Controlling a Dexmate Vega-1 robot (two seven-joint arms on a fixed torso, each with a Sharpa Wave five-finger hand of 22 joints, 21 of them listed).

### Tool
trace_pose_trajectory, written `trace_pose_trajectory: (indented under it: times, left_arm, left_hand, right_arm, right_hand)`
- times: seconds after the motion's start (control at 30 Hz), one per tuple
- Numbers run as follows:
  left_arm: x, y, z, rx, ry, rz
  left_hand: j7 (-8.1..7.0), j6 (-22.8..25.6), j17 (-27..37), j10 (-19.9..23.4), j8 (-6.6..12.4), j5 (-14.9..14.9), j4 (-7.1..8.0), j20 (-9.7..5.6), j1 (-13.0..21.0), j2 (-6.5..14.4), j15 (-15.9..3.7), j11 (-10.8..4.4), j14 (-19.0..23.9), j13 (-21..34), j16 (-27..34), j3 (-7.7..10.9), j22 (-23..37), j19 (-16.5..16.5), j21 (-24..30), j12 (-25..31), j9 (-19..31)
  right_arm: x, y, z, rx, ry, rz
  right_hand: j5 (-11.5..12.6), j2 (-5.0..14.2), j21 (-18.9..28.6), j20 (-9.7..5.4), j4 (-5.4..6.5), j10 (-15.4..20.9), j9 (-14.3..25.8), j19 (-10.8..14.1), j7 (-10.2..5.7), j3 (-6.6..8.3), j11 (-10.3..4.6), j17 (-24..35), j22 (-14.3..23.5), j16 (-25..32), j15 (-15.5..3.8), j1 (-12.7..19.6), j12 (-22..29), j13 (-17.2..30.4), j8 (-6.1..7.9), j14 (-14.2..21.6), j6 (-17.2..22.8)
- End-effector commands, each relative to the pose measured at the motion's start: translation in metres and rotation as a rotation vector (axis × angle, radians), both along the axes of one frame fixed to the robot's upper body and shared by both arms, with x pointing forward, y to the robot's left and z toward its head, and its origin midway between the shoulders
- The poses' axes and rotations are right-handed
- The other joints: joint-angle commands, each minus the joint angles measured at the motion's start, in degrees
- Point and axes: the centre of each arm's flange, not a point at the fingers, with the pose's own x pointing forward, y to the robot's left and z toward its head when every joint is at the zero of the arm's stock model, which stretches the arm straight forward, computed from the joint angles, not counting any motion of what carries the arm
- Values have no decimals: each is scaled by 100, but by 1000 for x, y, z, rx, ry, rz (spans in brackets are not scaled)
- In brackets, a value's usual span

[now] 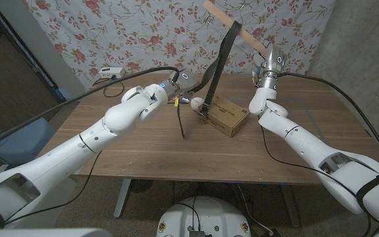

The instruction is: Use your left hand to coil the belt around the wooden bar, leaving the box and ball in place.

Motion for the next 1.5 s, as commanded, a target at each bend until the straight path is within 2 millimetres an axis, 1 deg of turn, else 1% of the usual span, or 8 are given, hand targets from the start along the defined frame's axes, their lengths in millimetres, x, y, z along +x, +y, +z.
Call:
trace_pose_trajectory:
  times: [0.03, 0.2, 0.33, 0.5, 0.67, 0.9, 1.23, 1.5]
  left_arm:
    - [-5, -28, -45, 56, 226, -68]
    - [-13, -44, -52, 100, 268, -121]
    - [-26, -51, -42, 94, 230, -164]
    - [-42, -53, -15, 30, 127, -230]
    - [-61, -48, 25, -61, -44, -303]
    - [-83, -44, 64, -65, -199, -325]
    - [-108, -48, 102, -59, -330, -357]
    - [-117, -52, 133, -64, -374, -350]
  left_hand:
    - [-49, 117, 25, 267, 499, -8, -20, -67, 193, 126, -235, -249, 50, 11, -23, -1, 2, 35, -14, -26, 315]
    - [-42, 117, 35, 265, 502, -12, -21, -59, 197, 130, -227, -245, 39, 21, -41, -8, 2, 30, -15, -24, 311]
    - [-35, 115, 40, 265, 500, -14, -22, -51, 200, 133, -230, -229, 43, 22, -47, -12, 1, 27, -16, -25, 304]
    - [-29, 100, 50, 264, 502, -18, -25, -55, 206, 141, -231, -241, 50, 25, -57, -21, 3, 19, -14, -27, 309]
    - [-36, 92, 58, 263, 515, -21, -27, -61, 211, 147, -230, -243, 53, 28, -63, -26, 4, 14, -12, -27, 329]
    - [-80, 97, 70, 265, 511, -28, -28, -67, 214, 153, -231, -262, 62, 31, -73, -39, 6, 16, -7, -30, 311]
    - [-79, 96, 86, 265, 514, -35, -29, -76, 220, 159, -233, -272, 65, 37, -94, -51, 3, 12, -10, -35, 300]
    - [-84, 96, 100, 271, 523, -41, -26, -94, 221, 160, -234, -275, 68, 35, -116, -65, -2, 18, -16, -41, 299]
  right_arm:
    - [0, -21, 7, 9, -20, -49]
    - [0, -25, 4, 1, -16, -72]
    - [1, -28, 0, -7, -9, -92]
    - [1, -29, -5, -25, -5, -105]
    - [0, -29, -9, -62, -11, -132]
    - [-1, -27, -18, -143, -8, -203]
    - [2, -32, -33, -213, 5, -280]
    - [-2, -30, -44, -271, -35, -301]
  right_hand:
    - [-11, 364, 31, -796, 223, 17, 32, 29, 49, 192, 5, 22, 18, 41, -551, 353, 28, 12, -3, 59, 95]
    - [-12, 363, 30, -797, 228, 7, 40, 24, 51, 187, 7, 21, 17, 44, -551, 355, 32, 24, -6, 56, 92]
    - [-12, 362, 29, -797, 231, 11, 34, 22, 51, 185, 6, 21, 17, 45, -551, 357, 18, 0, -12, 52, 97]
    - [-12, 362, 29, -796, 234, 10, 42, 22, 47, 182, 4, 20, 16, 46, -551, 360, 18, 0, -12, 48, 94]
    - [-11, 361, 27, -796, 237, 13, 34, 21, 40, 179, 2, 21, 16, 47, -551, 362, 21, 3, -23, 43, 92]
    - [-10, 357, 19, -803, 246, -11, 44, 3, 25, 171, -1, 20, 15, 46, -550, 365, 32, 38, -26, 29, 94]
    - [-2, 346, -14, -799, 264, 1, 46, -52, 2, 153, 7, 19, 10, 37, -551, 367, 20, 18, -40, -13, 97]
    - [3, 338, -41, -811, 275, -24, 46, -96, -6, 142, 12, 18, 7, 33, -551, 365, 20, 37, -48, -29, 92]
